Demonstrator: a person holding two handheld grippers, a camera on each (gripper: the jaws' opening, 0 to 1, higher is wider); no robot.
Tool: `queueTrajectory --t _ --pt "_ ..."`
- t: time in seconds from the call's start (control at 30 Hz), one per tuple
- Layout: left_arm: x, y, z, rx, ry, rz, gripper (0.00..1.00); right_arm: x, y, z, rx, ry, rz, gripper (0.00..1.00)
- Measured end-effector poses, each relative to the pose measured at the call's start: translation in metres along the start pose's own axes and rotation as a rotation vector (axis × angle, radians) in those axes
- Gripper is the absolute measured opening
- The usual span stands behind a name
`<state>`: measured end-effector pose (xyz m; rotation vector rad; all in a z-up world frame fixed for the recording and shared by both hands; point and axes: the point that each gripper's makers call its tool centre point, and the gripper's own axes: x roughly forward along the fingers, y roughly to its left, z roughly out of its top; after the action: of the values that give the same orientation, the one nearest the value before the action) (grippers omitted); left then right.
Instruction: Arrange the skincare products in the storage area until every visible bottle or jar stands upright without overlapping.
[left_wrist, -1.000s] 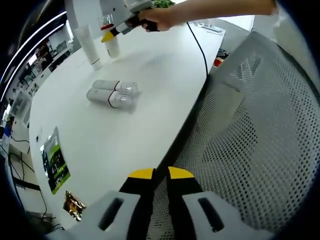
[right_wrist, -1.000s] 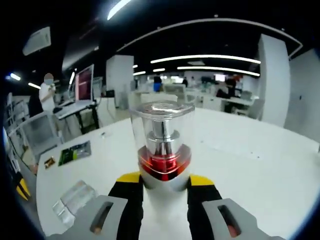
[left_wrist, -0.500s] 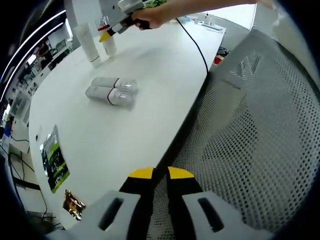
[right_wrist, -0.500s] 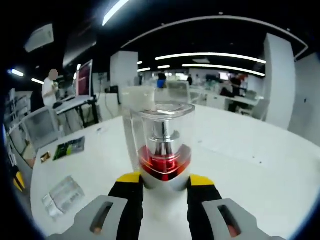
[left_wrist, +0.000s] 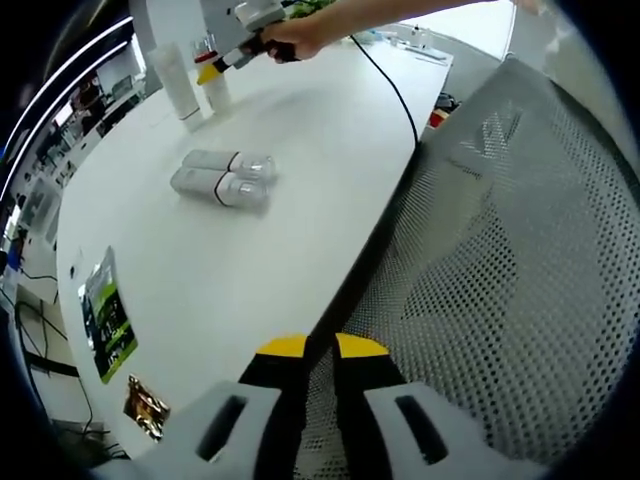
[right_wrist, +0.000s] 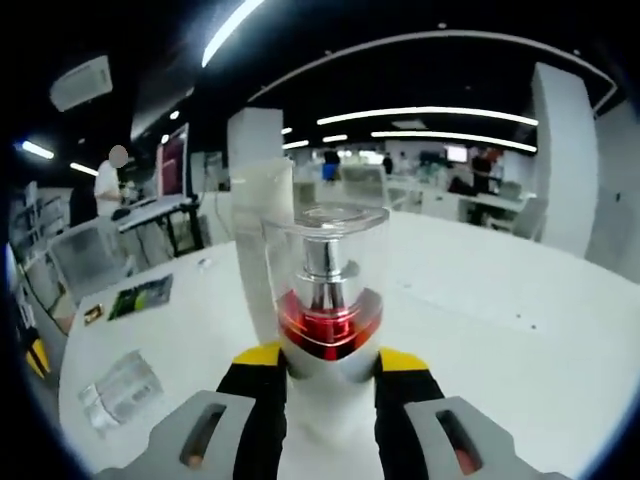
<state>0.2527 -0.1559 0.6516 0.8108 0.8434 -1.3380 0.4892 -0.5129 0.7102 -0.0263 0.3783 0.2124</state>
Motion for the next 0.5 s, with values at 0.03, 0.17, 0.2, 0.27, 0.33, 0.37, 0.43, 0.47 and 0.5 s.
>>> queueTrajectory --t 0.03,0.17,0.2,0.27,0.33,0.37,0.43,0.47,0.5 --pt "0.0 0.0001 0.0 0.0 0.0 0.0 0.03 0.0008 -0.0002 0.0007 -0.004 -0.008 0.005 0.29" --pt "0.0003 0.0005 -0.0004 -0.001 0.002 0.001 0.03 0.0034 -0.0018 0.0018 0.004 -0.038 0.035 0.29" --pt "0.0003 0.0004 -0.0004 -0.001 0.002 0.001 0.03 0.0047 -0.0015 0.002 -0.014 -0.04 0.046 0.29" --pt "0.0005 0.0003 -0.0007 -0.001 0.004 0.0 0.03 0.0047 0.0018 0.0025 -0.026 -0.042 0.059 0.29" --pt "0.0006 0.0001 -0.0011 -0.002 0.005 -0.001 0.03 0.0064 0.0034 0.0034 -0.047 -0.041 0.074 0.29" --pt "0.0004 0.0002 -0.0012 -0.002 0.006 -0.001 0.03 0.0068 0.0043 0.0039 -0.052 -0.036 0.076 0.3" --pt "0.0003 0.0007 -0.0013 -0.003 0.006 0.001 0.03 0.0085 0.0051 0.005 -0.064 -0.022 0.073 0.3" --pt "0.0003 0.0009 -0.0014 -0.003 0.006 0.002 0.03 0.0091 0.0057 0.0054 -0.063 -0.019 0.076 0.3" --pt "0.0002 0.001 -0.0015 -0.003 0.007 0.002 0.03 0.0107 0.006 0.0047 -0.066 -0.014 0.08 0.3"
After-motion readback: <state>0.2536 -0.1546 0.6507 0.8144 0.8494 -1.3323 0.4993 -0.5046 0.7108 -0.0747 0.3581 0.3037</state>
